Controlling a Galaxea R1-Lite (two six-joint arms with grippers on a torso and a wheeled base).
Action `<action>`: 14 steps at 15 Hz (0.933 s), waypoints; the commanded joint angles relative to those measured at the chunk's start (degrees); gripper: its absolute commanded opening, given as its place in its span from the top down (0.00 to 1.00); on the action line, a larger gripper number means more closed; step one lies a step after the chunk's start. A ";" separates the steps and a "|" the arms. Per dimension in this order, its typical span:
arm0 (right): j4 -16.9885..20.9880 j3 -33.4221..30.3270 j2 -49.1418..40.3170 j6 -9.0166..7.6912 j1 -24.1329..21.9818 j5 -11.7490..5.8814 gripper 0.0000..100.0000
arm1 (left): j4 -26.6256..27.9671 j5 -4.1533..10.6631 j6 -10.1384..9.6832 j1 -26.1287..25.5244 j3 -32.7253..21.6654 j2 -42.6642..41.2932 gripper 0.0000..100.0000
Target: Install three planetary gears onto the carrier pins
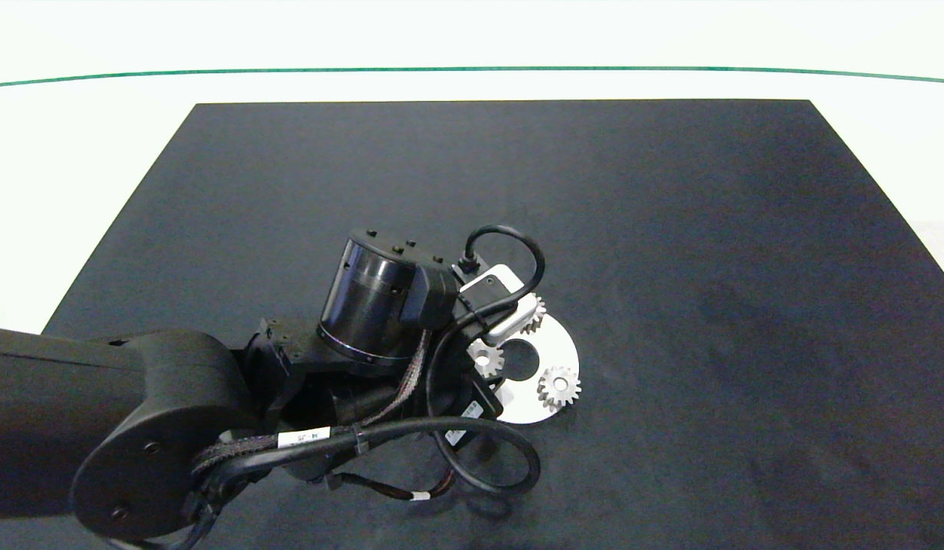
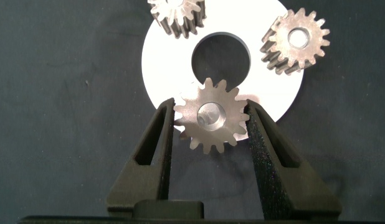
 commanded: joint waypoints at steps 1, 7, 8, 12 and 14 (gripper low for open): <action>0.14 -0.01 -0.05 -0.06 -0.05 -0.13 0.00 | -0.01 0.18 0.11 0.17 0.31 -0.22 1.00; 0.14 -0.01 -0.05 -0.06 -0.05 -0.13 0.00 | -0.18 0.26 -0.07 0.17 1.45 0.22 1.00; 0.14 -0.01 -0.05 -0.06 -0.05 -0.13 0.00 | -0.18 0.26 -0.07 0.17 1.45 0.22 1.00; 0.14 -0.10 -0.05 -0.06 0.04 -0.13 0.00 | -0.36 0.26 0.20 0.17 1.36 0.31 1.00; 0.14 -0.10 -0.05 -0.06 -0.05 -0.13 0.00 | -0.36 0.35 0.37 0.17 1.19 0.31 1.00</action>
